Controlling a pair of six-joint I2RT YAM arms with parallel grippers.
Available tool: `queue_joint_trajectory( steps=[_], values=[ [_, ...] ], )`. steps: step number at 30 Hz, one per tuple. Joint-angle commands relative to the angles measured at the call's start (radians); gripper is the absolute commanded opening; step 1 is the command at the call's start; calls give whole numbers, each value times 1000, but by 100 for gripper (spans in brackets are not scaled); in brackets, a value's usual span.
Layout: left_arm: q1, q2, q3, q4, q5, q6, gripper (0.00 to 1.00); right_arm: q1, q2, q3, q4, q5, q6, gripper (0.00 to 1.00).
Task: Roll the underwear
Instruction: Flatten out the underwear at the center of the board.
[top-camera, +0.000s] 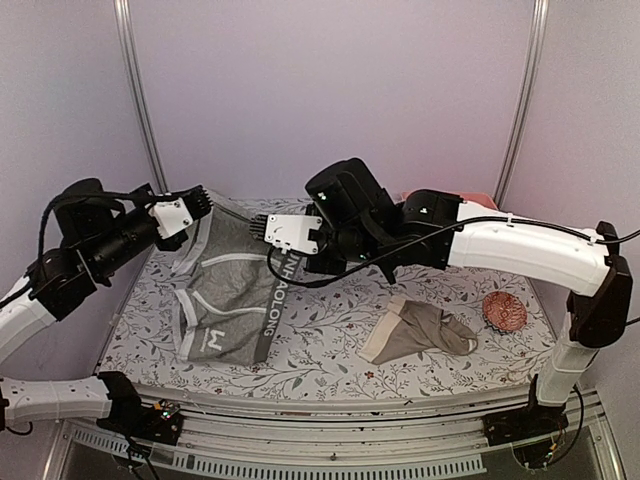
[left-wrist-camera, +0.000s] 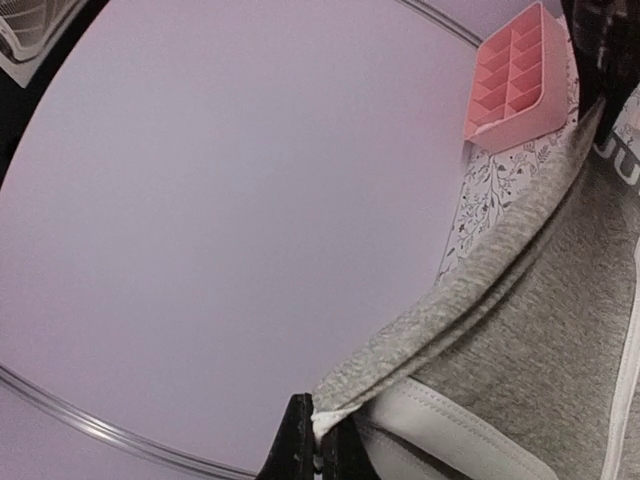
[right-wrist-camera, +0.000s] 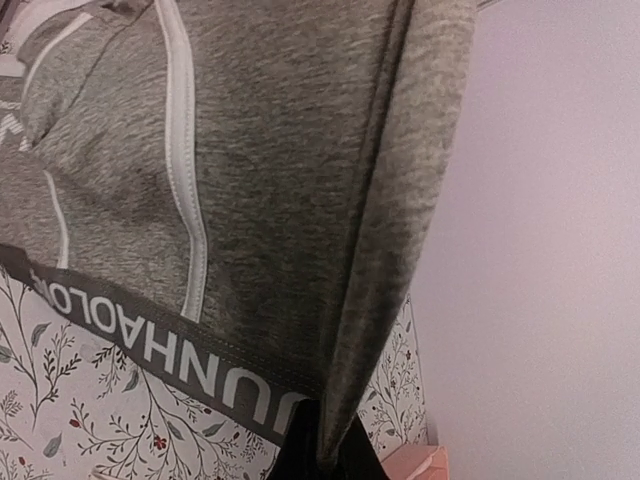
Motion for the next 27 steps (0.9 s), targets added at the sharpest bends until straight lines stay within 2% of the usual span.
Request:
queue_joint_trajectory(
  steps=[1, 6, 9, 15, 19, 23, 27],
  values=[
    [28, 153, -32, 35, -26, 35, 0, -68, 62, 50, -21, 19, 35, 2],
    [168, 342, -34, 134, 78, 62, 0, -209, 185, 62, -17, -126, 42, 1],
    [223, 543, 6, 211, 99, 94, 0, -324, 311, 93, 1, -171, 47, 1],
    [292, 1046, 278, 321, -3, 128, 0, -458, 582, 295, 47, -217, 19, 1],
    [304, 1241, 399, 360, -43, 152, 0, -512, 717, 424, 109, -200, -16, 1],
    [286, 1290, 381, 492, -84, 181, 0, -533, 753, 425, 213, -208, -109, 1],
    [279, 1247, 365, 542, -87, 179, 0, -541, 740, 418, 245, -220, -140, 2]
  ],
)
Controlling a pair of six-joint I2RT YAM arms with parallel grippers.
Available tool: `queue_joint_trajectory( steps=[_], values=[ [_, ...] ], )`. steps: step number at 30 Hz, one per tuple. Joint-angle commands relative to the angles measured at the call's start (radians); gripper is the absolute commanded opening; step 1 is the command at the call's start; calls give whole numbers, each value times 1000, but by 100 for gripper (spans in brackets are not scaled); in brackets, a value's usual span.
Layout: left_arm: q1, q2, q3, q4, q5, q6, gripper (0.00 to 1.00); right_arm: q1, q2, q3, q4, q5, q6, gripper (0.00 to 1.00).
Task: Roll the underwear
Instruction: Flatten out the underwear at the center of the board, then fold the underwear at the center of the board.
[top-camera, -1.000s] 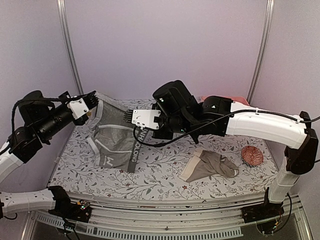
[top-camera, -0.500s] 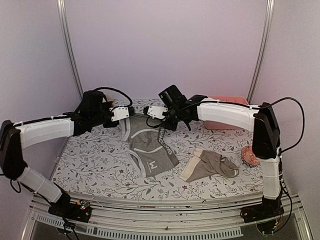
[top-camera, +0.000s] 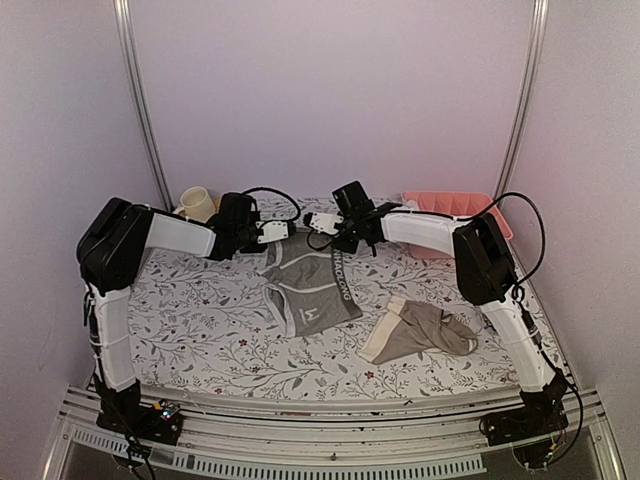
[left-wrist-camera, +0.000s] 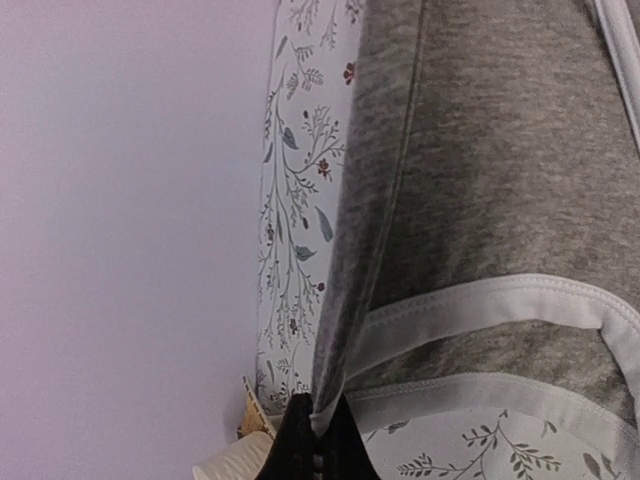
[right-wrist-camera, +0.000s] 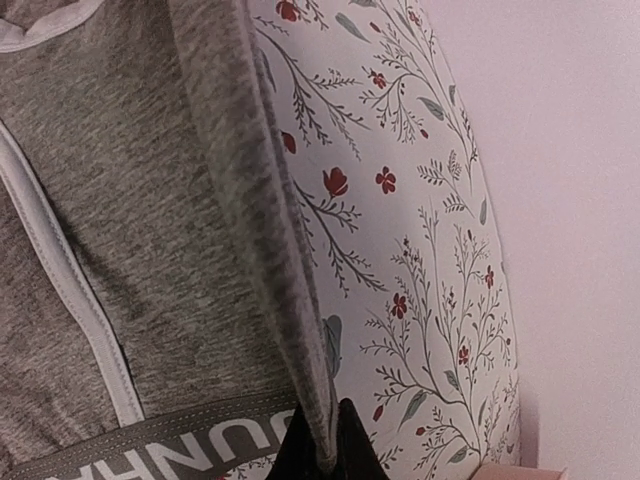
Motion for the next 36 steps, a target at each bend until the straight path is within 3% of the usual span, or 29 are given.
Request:
queue_joint_trajectory(
  steps=[1, 12, 20, 36],
  values=[
    [8, -73, -7, 120, -55, 6, 0, -20, -13, 11, 66, 1, -58, 1],
    [-57, -361, -189, -93, 116, -15, 0, -18, -344, -433, 168, -90, -85, 1],
    [-135, -455, -283, -210, 121, -27, 0, 11, -545, -692, 219, -135, -117, 1],
    [-207, -600, -423, -381, 217, -15, 0, 131, -664, -947, 237, -69, -109, 2]
  ],
)
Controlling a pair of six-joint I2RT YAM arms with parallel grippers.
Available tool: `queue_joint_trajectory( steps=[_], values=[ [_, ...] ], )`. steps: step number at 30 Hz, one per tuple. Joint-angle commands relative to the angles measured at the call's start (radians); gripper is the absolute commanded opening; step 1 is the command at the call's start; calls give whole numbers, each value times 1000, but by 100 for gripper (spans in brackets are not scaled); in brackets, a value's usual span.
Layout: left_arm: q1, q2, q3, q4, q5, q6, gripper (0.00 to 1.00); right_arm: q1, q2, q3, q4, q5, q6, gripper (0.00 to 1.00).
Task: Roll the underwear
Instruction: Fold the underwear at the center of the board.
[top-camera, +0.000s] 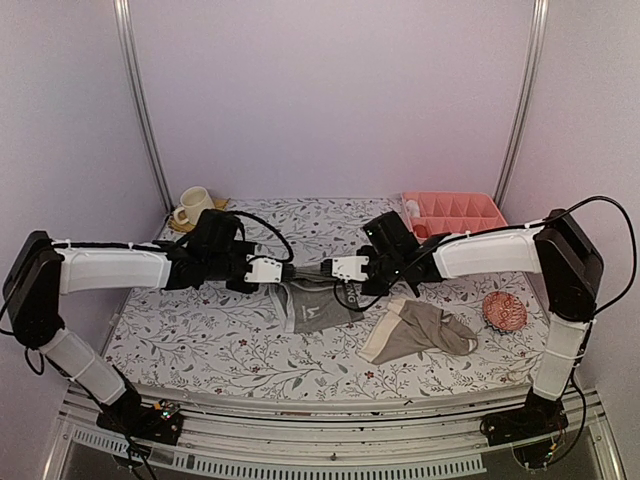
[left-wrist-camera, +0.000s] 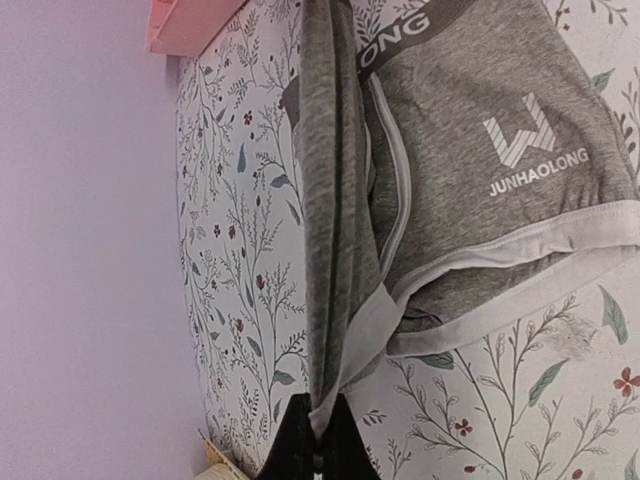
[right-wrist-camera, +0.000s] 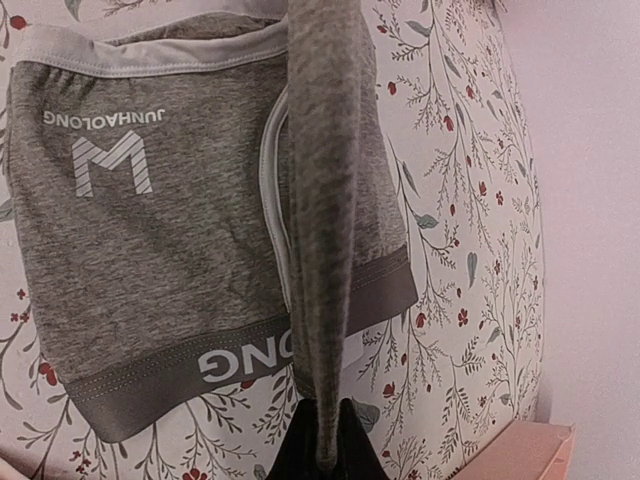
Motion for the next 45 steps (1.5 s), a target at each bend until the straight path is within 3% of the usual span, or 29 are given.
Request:
queue_joint_trajectory(
  steps=[1, 9, 25, 30, 33, 34, 39, 41, 45],
  values=[
    [-16, -67, -62, -88, 45, 5, 0, 28, -32, -49, -7, 70, 15, 1],
    [-96, -107, -140, -111, 55, -48, 0, 70, -51, -81, -25, 126, 43, 1],
    [-163, -71, -144, -153, 96, -98, 1, 79, -56, -163, -15, 185, 75, 2],
    [-175, -64, -154, -172, 59, -93, 16, 86, -72, -168, -20, 186, 85, 2],
    [-175, -67, -162, -176, 32, -86, 44, 102, -85, -177, -27, 189, 95, 4],
    [-175, -69, -164, -176, 26, -83, 49, 108, -88, -185, -25, 193, 98, 7],
    [-163, -81, -166, -152, 4, -83, 53, 129, -81, -191, -43, 221, 115, 11],
    [-152, -85, -166, -122, 15, -88, 71, 134, -75, -190, -45, 226, 118, 11],
    [-149, -60, -161, -63, 46, -81, 76, 135, -62, -188, -29, 268, 119, 10]
  ],
)
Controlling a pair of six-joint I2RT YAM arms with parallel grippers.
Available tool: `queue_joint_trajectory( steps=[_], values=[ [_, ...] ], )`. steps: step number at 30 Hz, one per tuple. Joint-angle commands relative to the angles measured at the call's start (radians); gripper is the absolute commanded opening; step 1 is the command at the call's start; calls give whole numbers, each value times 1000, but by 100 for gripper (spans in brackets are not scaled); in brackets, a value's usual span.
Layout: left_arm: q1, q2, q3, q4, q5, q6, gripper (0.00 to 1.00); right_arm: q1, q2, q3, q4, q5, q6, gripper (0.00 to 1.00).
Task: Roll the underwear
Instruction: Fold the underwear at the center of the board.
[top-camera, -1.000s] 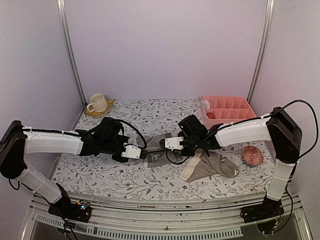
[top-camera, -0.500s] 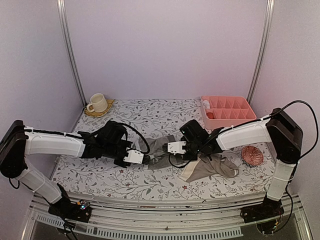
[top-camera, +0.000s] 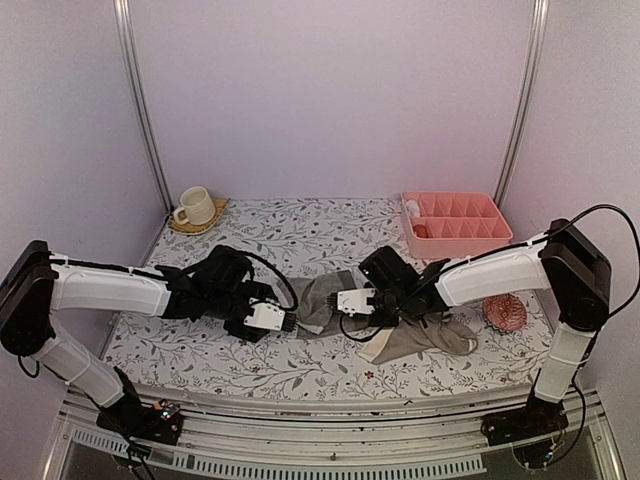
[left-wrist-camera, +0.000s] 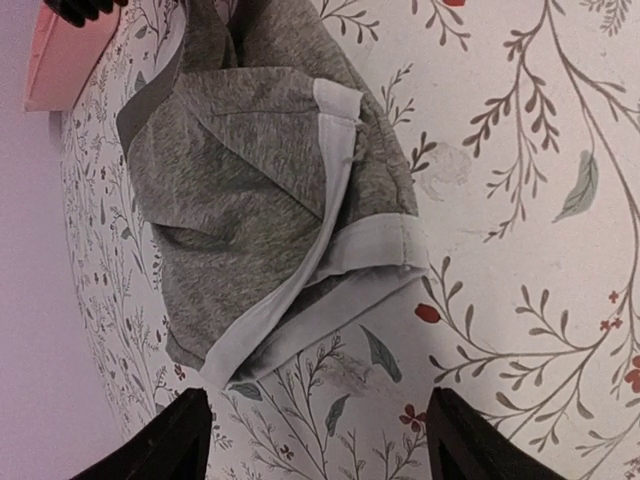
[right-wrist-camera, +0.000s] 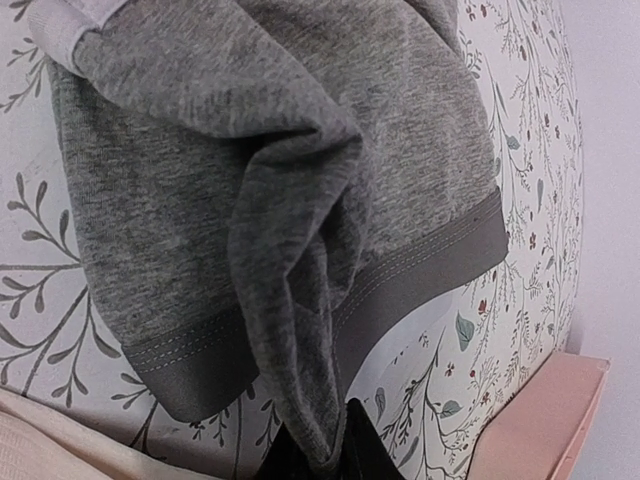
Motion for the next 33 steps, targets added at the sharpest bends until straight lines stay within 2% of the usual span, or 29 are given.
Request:
queue_joint_trajectory(
  steps=[1, 5, 11, 17, 25, 33],
  values=[
    [4, 21, 5, 78, 39, -6, 76, 6, 4, -9, 13, 73, 21, 10],
    [-23, 46, 46, 92, 112, -89, 76, 1, 7, -14, 27, 98, 22, 12],
    [-114, 24, 11, 196, 149, -216, 76, -24, -10, -12, 41, 35, 50, 11],
    [-206, 130, -2, 331, 8, -294, 69, -45, 3, -3, 49, -8, 80, 9],
    [-251, 300, 36, 443, -172, -342, 66, -50, 16, 4, 46, -3, 93, 7],
    [-254, 332, 49, 493, -205, -350, 61, -50, 21, 9, 42, -1, 95, 6]
  ],
)
